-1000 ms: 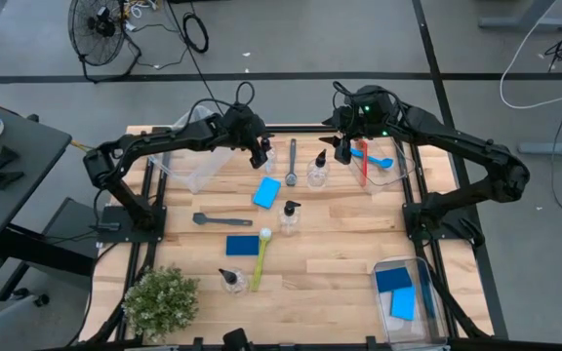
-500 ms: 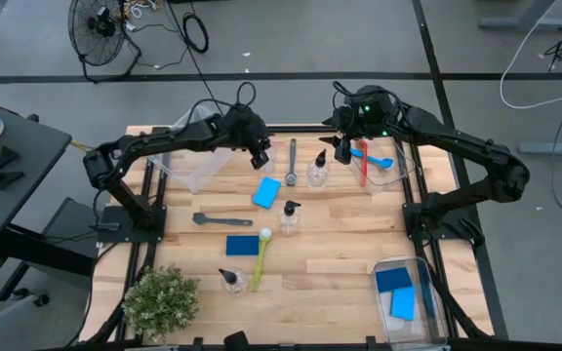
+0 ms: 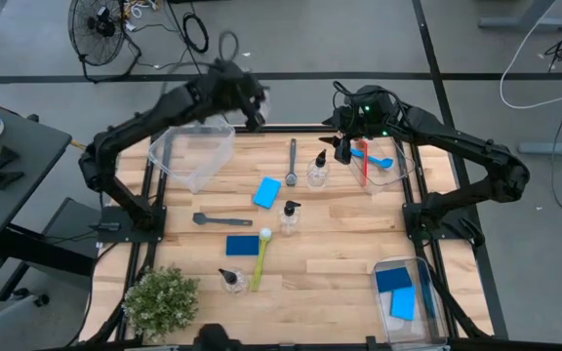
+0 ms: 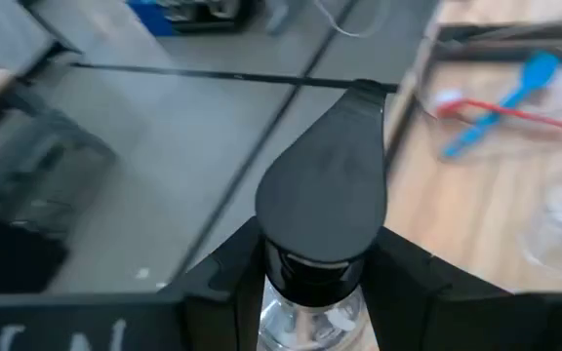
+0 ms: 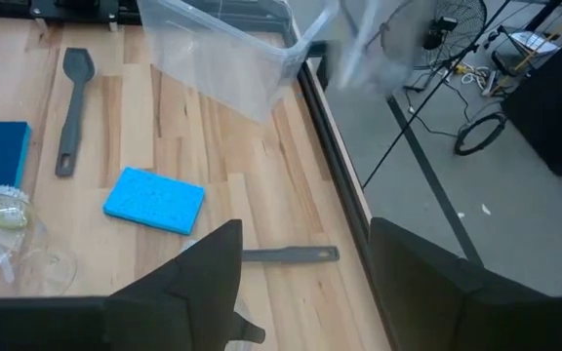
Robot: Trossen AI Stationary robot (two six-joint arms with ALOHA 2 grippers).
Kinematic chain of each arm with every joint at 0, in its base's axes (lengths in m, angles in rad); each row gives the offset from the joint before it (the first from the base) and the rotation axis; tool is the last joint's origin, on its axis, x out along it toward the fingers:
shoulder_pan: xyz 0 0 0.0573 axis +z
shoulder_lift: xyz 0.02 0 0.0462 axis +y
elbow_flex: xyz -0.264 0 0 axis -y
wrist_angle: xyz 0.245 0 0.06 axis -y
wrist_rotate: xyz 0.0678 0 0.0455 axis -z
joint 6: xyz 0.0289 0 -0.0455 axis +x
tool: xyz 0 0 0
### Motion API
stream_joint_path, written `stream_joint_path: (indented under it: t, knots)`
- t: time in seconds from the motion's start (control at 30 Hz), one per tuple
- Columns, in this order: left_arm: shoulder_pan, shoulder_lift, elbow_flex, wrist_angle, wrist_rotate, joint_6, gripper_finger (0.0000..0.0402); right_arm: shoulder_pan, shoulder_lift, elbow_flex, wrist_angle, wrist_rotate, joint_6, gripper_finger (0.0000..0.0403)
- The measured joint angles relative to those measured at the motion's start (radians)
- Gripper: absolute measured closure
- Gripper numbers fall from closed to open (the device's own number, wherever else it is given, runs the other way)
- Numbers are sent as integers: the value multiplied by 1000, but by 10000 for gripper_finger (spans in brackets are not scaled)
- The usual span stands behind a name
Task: Pick & Place Kitchen Sink Supplies
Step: Put the transparent bottle spray into the transparent container
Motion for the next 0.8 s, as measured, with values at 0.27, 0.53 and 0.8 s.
stream_joint_path:
  t: [0.27, 0.53, 0.8]
  knots:
    - [62, -23, 225, -213, -24, -3, 262, 0, 0, 0, 6, 0, 0, 176]
    - [110, -127, 233, -439, -35, -106, 262, 0, 0, 0, 25, -17, 0, 176]
    - [123, -146, 219, -602, -66, -178, 262, 0, 0, 0, 70, -27, 0, 176]
